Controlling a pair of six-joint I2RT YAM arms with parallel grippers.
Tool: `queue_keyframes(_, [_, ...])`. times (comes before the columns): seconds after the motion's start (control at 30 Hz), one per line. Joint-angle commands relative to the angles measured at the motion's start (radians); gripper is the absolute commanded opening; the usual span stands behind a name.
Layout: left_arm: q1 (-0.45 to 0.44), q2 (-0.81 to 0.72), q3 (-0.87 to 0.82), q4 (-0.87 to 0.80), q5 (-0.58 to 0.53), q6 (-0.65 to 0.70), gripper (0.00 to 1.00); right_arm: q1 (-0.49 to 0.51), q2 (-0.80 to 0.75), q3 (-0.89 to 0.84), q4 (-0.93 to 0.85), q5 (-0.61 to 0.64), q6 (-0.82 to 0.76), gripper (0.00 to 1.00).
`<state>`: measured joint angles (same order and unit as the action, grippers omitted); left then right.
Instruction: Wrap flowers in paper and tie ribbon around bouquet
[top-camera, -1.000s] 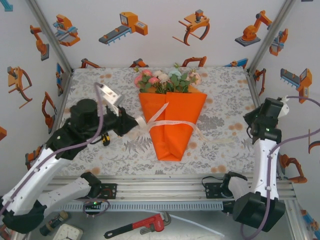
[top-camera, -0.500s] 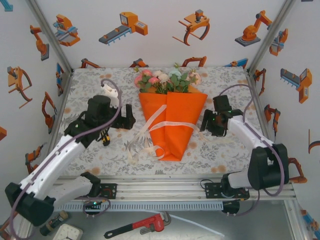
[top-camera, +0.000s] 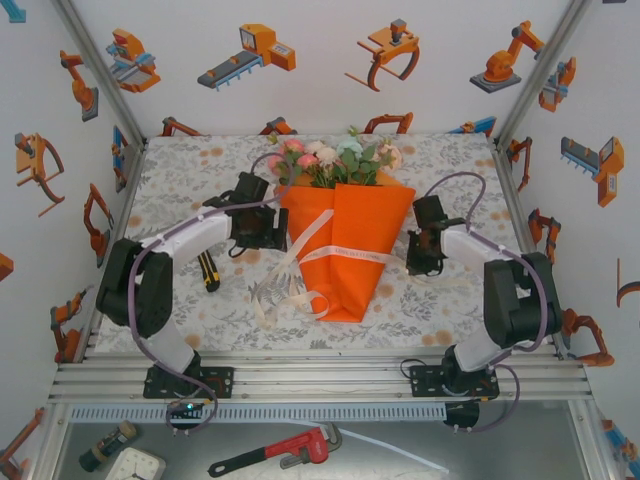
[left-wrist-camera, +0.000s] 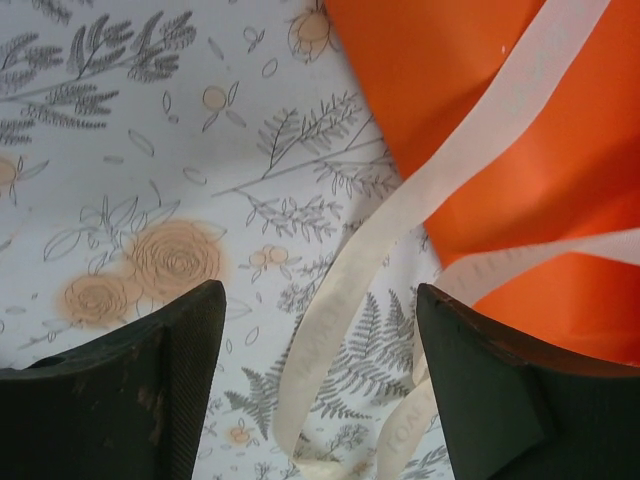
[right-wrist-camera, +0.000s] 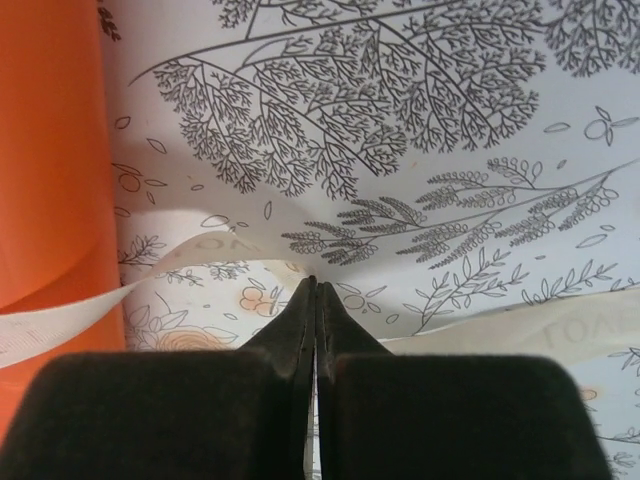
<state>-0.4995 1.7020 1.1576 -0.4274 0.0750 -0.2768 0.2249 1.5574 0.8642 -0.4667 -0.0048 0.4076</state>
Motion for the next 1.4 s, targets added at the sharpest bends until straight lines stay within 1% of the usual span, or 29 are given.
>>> queue_keyframes(0.0, [-0.021,0.057,0.056,-0.042,0.019,0.056,0.7,-0.003,-0.079,-0.024,0.016,0.066,0.002,0.0])
queue_keyframes(0.1, [-0.032,0.109,0.076,-0.099,0.078,0.079,0.7,-0.005,-0.14,-0.04,0.008,0.109,0.035,0.0])
queue_keyframes(0.2, [-0.031,0.132,0.044,-0.12,0.13,0.06,0.7,-0.007,-0.202,-0.057,0.002,0.157,0.072,0.0])
queue_keyframes(0.27, [-0.033,0.139,0.007,-0.118,0.14,0.046,0.69,-0.008,-0.236,-0.066,-0.006,0.197,0.097,0.0])
queue_keyframes(0.3, [-0.035,0.143,-0.008,-0.125,0.122,0.042,0.66,-0.01,-0.249,-0.067,-0.016,0.224,0.114,0.0])
queue_keyframes(0.37, [-0.046,0.153,-0.017,-0.16,0.063,0.035,0.52,-0.014,-0.272,-0.066,-0.046,0.289,0.15,0.0])
queue_keyframes(0.4, [-0.049,0.154,-0.022,-0.174,0.034,0.03,0.41,-0.021,-0.284,-0.066,-0.062,0.325,0.17,0.0])
queue_keyframes(0.43, [-0.051,0.152,-0.029,-0.181,0.025,0.021,0.33,-0.031,-0.299,-0.069,-0.074,0.357,0.191,0.0])
queue_keyframes(0.5, [-0.049,0.137,-0.062,-0.168,0.033,-0.006,0.21,-0.06,-0.336,-0.084,-0.079,0.383,0.218,0.0])
queue_keyframes(0.57, [-0.037,0.111,-0.096,-0.162,0.028,-0.047,0.05,-0.1,-0.374,-0.1,-0.083,0.388,0.24,0.0])
queue_keyframes(0.6, [-0.027,0.093,-0.118,-0.161,0.008,-0.072,0.0,-0.119,-0.392,-0.111,-0.084,0.388,0.246,0.0])
queue_keyframes(0.67, [-0.01,0.035,-0.162,-0.157,-0.057,-0.121,0.0,-0.152,-0.423,-0.128,-0.092,0.388,0.253,0.0])
queue_keyframes(0.77, [0.049,-0.091,-0.22,-0.185,-0.181,-0.23,0.0,-0.188,-0.473,-0.152,-0.115,0.411,0.267,0.0])
queue_keyframes(0.87, [0.127,-0.254,-0.268,-0.239,-0.284,-0.35,0.0,-0.22,-0.539,-0.18,-0.166,0.489,0.31,0.0])
queue_keyframes(0.97, [0.198,-0.417,-0.313,-0.307,-0.37,-0.459,0.0,-0.266,-0.615,-0.228,-0.237,0.56,0.393,0.0])
queue_keyframes(1.03, [0.22,-0.506,-0.344,-0.321,-0.393,-0.489,0.0,-0.288,-0.65,-0.26,-0.299,0.604,0.466,0.0])
queue_keyframes(1.07, [0.224,-0.543,-0.362,-0.293,-0.367,-0.464,0.0,-0.289,-0.66,-0.273,-0.33,0.631,0.499,0.0])
queue_keyframes(1.1, [0.222,-0.571,-0.38,-0.219,-0.27,-0.393,0.11,-0.29,-0.667,-0.285,-0.344,0.643,0.512,0.0])
queue_keyframes(1.13, [0.222,-0.59,-0.399,-0.135,-0.122,-0.327,0.29,-0.29,-0.673,-0.293,-0.346,0.645,0.519,0.0])
queue_keyframes(1.17, [0.217,-0.594,-0.416,-0.056,0.042,-0.281,0.5,-0.29,-0.68,-0.299,-0.333,0.634,0.506,0.0])
queue_keyframes(1.2, [0.203,-0.573,-0.404,-0.029,0.128,-0.272,0.61,-0.29,-0.685,-0.297,-0.322,0.624,0.496,0.0])
queue_keyframes(1.23, [0.179,-0.537,-0.375,-0.044,0.151,-0.258,0.65,-0.29,-0.689,-0.293,-0.318,0.62,0.493,0.0])
queue_keyframes(1.27, [0.135,-0.486,-0.332,-0.082,0.133,-0.226,0.7,-0.29,-0.691,-0.287,-0.318,0.629,0.493,0.02])
queue_keyframes(1.37, [-0.004,-0.312,-0.213,-0.243,-0.061,-0.139,0.75,-0.291,-0.701,-0.27,-0.317,0.672,0.512,0.04])
